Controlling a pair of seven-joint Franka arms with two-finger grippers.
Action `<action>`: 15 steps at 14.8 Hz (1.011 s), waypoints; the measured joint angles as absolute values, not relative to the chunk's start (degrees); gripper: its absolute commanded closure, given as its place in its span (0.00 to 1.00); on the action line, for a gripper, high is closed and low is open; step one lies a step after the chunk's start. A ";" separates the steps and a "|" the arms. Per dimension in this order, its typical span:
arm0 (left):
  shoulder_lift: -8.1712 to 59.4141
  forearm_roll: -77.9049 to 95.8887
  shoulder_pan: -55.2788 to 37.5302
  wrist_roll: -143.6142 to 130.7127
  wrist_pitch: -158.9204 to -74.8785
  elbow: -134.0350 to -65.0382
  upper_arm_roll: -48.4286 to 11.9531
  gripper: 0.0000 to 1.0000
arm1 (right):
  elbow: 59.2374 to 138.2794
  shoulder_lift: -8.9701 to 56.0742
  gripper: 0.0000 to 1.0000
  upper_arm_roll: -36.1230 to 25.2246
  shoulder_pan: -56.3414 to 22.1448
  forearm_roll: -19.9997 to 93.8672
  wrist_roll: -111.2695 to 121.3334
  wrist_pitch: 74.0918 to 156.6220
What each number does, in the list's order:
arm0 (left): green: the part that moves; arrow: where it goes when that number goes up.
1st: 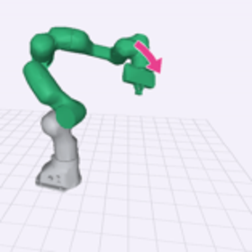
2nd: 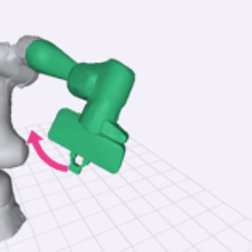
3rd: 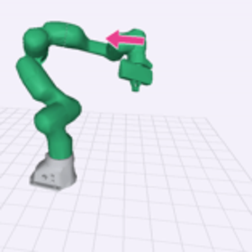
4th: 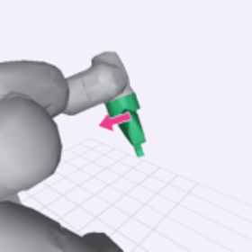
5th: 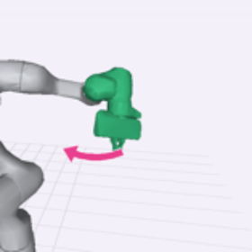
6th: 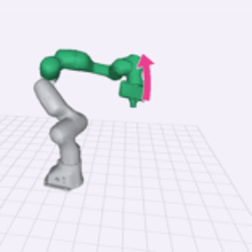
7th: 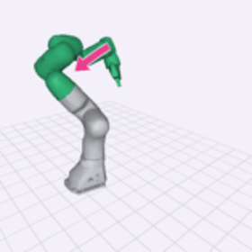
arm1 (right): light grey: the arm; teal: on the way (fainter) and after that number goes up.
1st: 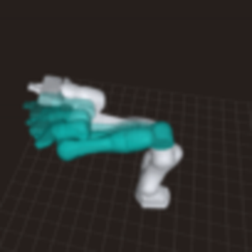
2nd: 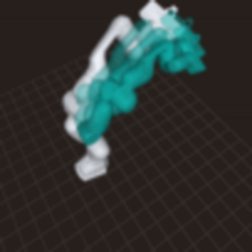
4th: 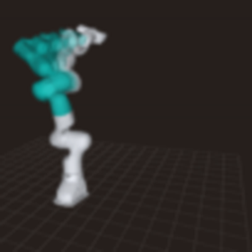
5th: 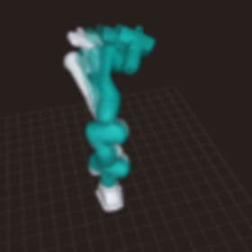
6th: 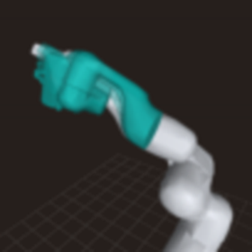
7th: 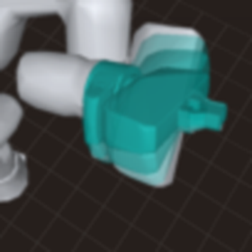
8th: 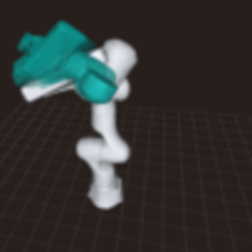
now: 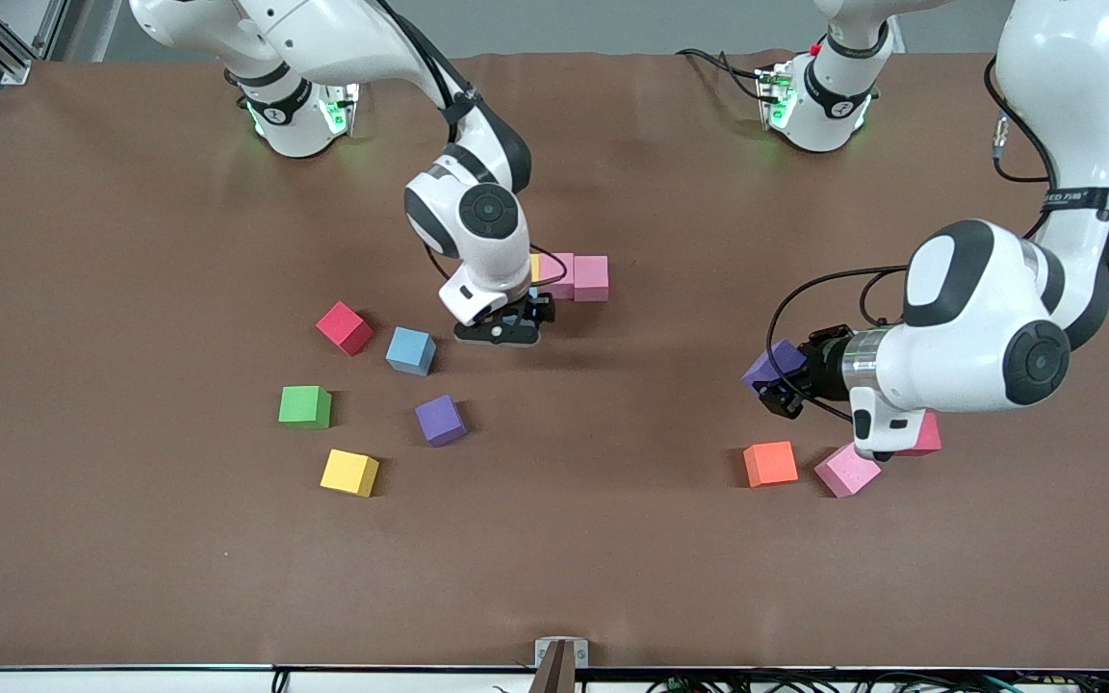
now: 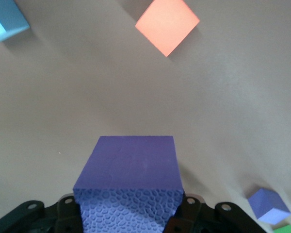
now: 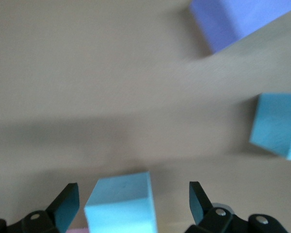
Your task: Arrange 11 blocks into digit 3
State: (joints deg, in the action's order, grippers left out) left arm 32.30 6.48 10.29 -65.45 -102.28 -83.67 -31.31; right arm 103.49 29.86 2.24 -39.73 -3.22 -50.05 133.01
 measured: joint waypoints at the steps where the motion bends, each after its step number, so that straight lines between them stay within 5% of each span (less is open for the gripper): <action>1: 33.05 6.48 10.14 -66.96 -102.64 -83.67 -31.33 1.00 | 103.55 29.29 0.00 2.15 -38.30 -3.22 -50.04 132.42; 15: 38.85 2.56 9.28 -71.23 -106.28 -83.82 -31.26 1.00 | 113.79 25.93 0.00 1.90 -25.19 -8.28 -39.11 136.09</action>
